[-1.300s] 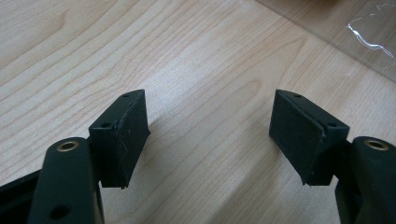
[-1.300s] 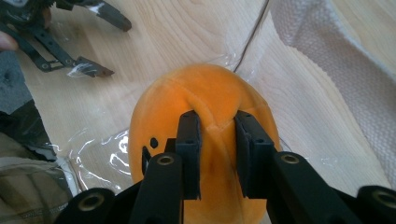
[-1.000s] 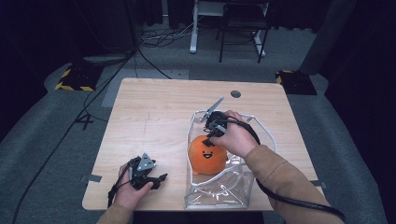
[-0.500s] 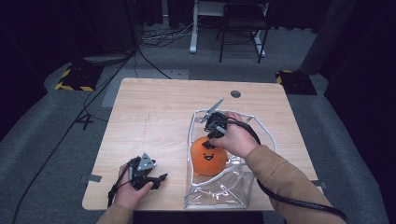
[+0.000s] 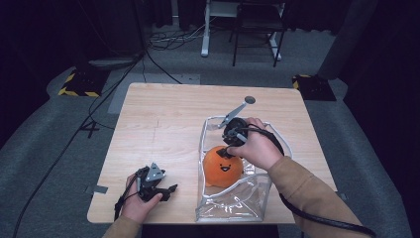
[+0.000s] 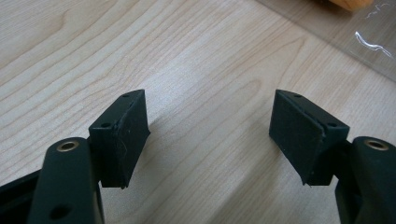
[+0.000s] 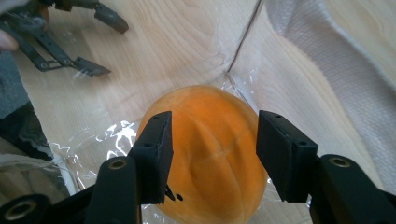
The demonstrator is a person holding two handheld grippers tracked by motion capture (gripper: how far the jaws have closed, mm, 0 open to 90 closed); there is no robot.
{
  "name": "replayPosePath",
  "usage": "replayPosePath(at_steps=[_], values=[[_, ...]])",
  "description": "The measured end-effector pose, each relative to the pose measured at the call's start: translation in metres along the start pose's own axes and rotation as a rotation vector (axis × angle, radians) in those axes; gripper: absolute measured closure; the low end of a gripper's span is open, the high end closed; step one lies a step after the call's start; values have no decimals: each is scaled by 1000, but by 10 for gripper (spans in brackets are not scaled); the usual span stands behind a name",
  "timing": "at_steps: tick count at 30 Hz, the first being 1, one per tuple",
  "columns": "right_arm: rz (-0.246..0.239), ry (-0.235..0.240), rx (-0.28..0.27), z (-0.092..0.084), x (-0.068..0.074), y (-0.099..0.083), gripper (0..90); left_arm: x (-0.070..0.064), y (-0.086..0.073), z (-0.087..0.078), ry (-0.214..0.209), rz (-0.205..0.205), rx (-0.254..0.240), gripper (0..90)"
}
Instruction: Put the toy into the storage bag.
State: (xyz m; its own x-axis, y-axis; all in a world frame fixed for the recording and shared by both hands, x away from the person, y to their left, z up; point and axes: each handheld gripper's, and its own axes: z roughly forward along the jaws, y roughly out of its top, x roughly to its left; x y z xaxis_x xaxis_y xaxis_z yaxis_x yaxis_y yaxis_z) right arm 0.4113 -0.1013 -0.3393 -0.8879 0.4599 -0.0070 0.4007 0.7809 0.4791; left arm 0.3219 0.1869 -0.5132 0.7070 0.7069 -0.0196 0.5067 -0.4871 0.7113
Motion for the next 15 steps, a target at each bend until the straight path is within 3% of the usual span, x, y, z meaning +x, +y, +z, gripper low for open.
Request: replayPosePath(at_steps=[15], values=[[13,-45,-120,-46,-2,-11,421,0,0,0,0,2,0,285]])
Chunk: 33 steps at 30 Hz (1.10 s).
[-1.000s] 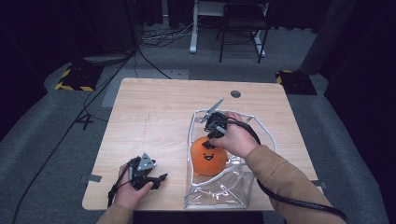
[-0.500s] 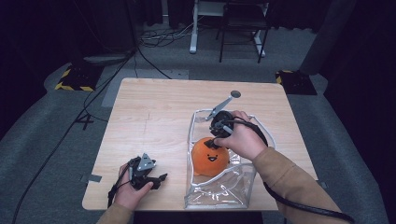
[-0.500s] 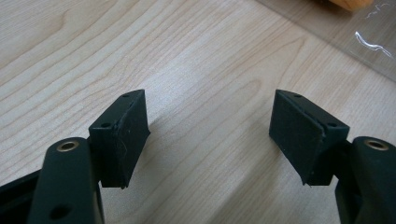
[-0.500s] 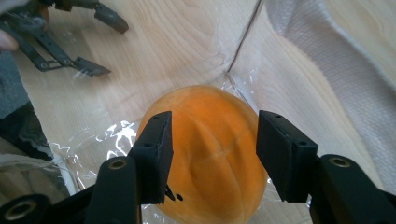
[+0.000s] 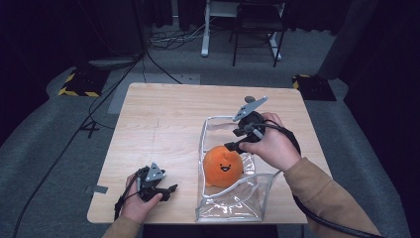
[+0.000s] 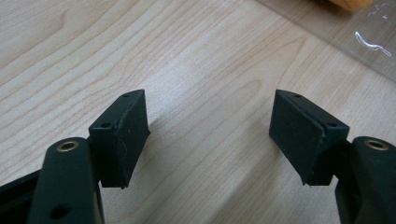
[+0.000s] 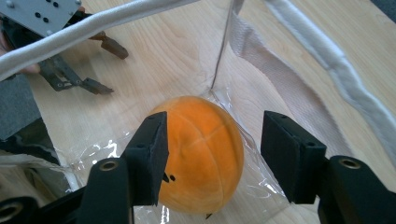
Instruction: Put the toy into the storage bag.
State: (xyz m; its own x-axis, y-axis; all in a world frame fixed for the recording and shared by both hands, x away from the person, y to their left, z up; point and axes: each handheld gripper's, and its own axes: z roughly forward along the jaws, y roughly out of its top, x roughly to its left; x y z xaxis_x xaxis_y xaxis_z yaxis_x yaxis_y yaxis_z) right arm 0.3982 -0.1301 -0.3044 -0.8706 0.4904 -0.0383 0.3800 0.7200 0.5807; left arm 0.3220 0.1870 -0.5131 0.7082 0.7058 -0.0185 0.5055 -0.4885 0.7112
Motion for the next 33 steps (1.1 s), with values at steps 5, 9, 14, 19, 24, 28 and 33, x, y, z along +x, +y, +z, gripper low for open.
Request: replayPosePath(at_steps=[5,9,14,19,24,28,33], values=[[28,-21,-23,-15,-4,-10,419,1,0,0,-5,4,-1,287],[50,-45,-43,-29,-8,-19,414,4,-2,-2,-6,3,-2,287],[68,-69,-60,-43,-13,-27,412,7,-4,-4,-7,1,2,287],[103,-104,-85,-65,-19,-43,410,7,-4,-4,-3,5,0,287],[124,-130,-93,-80,-23,-56,407,7,-4,-4,-4,4,0,286],[144,-149,-96,-91,-29,-69,404,7,-4,-4,-4,5,0,286],[170,-167,-108,-103,-35,-85,399,7,-4,-4,-3,4,0,286]])
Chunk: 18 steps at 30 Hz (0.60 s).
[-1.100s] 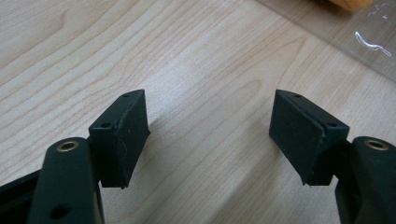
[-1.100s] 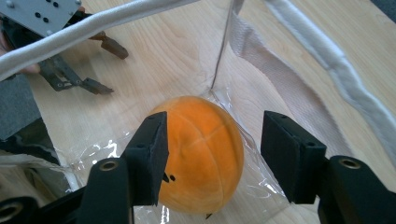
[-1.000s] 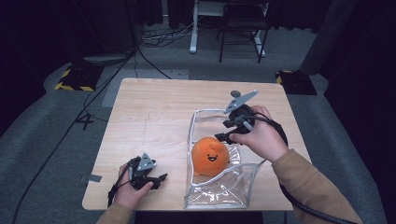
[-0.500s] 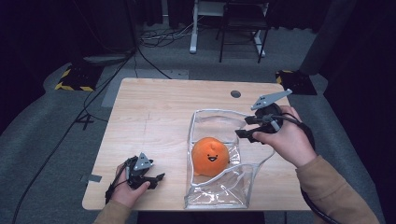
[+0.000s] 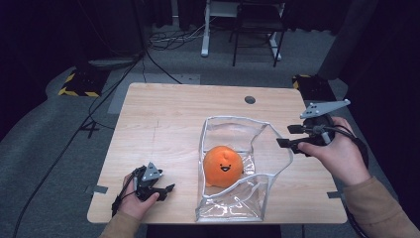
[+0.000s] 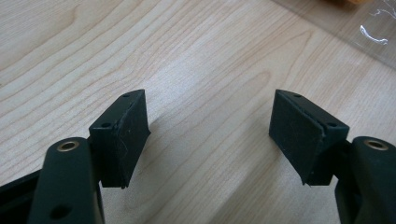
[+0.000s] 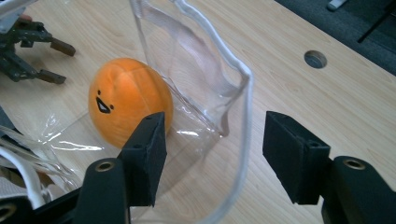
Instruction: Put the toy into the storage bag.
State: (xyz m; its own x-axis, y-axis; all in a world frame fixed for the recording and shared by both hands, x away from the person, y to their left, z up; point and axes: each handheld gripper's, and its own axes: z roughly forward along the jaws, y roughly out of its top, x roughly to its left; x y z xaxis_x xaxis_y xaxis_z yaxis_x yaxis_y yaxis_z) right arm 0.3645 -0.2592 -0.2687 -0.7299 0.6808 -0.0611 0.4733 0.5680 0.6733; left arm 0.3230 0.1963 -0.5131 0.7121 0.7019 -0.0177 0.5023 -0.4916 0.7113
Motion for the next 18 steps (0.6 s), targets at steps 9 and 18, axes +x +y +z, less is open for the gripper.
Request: replayPosePath(at_steps=[9,18], values=[[76,-38,4,-11,-20,-27,359,0,0,0,0,1,1,286],[138,-69,43,-8,-35,-60,297,0,0,0,1,-1,-1,285]])
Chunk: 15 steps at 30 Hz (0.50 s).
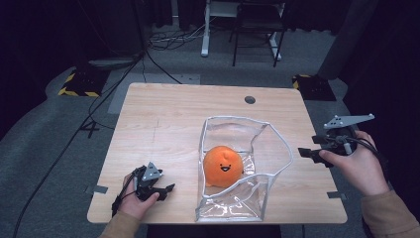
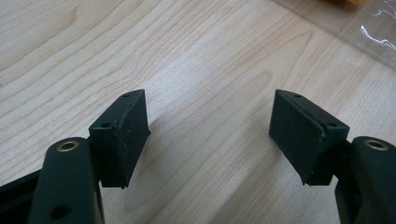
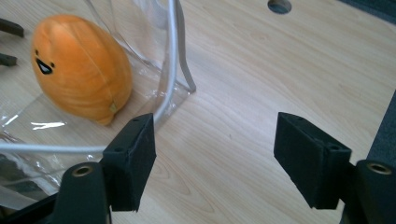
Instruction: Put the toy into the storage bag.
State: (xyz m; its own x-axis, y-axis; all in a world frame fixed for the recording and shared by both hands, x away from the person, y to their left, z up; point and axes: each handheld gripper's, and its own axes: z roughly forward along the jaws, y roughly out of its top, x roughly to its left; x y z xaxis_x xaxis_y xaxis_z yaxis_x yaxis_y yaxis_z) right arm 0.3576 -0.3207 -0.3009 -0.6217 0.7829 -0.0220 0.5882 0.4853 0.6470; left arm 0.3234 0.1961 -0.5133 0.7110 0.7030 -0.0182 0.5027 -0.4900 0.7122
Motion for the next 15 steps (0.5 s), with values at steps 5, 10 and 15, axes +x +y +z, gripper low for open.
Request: replayPosePath(at_steps=[5,10,15], values=[[-11,19,18,16,-11,-19,269,0,0,0,-4,-6,2,285],[6,14,21,32,-20,-36,229,0,0,0,-3,-5,2,286],[47,22,5,49,-28,-58,199,0,0,0,-3,-5,2,286]])
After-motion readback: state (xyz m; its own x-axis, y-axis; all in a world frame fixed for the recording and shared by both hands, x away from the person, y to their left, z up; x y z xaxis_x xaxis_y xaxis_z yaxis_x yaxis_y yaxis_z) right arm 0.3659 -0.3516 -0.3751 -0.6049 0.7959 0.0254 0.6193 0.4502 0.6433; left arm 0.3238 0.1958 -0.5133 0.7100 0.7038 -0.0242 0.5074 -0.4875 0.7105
